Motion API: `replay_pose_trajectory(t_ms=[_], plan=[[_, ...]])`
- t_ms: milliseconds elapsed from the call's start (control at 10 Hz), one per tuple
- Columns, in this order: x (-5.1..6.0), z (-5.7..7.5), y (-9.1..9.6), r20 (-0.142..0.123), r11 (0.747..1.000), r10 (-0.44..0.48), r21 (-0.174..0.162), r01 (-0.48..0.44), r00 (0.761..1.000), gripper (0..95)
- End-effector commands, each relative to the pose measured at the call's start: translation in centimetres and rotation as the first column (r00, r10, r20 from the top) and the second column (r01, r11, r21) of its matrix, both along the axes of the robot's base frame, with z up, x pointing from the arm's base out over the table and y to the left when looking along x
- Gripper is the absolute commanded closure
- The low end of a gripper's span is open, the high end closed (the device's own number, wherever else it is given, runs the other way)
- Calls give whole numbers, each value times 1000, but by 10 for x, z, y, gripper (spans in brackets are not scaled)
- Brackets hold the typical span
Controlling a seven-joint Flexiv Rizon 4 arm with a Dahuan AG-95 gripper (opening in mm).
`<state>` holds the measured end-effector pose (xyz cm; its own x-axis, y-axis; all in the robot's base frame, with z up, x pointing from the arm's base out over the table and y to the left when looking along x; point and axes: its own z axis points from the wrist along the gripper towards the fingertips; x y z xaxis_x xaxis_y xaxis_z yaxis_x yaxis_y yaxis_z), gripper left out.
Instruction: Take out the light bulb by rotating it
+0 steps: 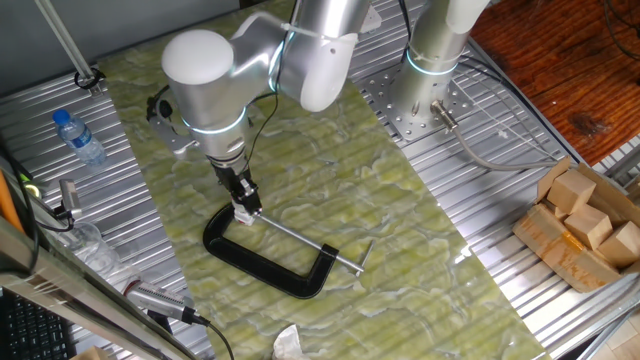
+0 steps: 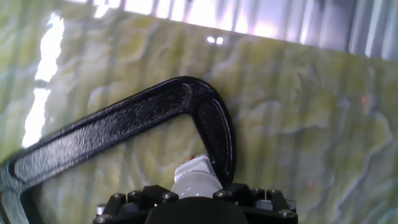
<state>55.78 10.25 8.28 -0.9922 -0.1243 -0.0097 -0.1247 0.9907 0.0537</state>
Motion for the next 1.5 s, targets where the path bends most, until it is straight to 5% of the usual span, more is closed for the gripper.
replay_pose_trajectory(t_ms=[100,500,600,900,1000,1100,1300,1500], plan=[[0,0,0,-1,999,-52,3,52,999,190],[0,-1,0,-2,998,-62,5,62,998,190],[0,-1,0,-3,998,-68,3,68,998,380],[0,-2,0,-7,997,-80,-1,80,997,380],[0,-2,0,-7,997,-78,-1,78,997,570],[0,-3,0,-6,997,-76,-2,76,997,570],[0,-3,0,-7,997,-77,-9,77,997,950],[0,-3,0,-4,1000,-25,-12,25,1000,950]])
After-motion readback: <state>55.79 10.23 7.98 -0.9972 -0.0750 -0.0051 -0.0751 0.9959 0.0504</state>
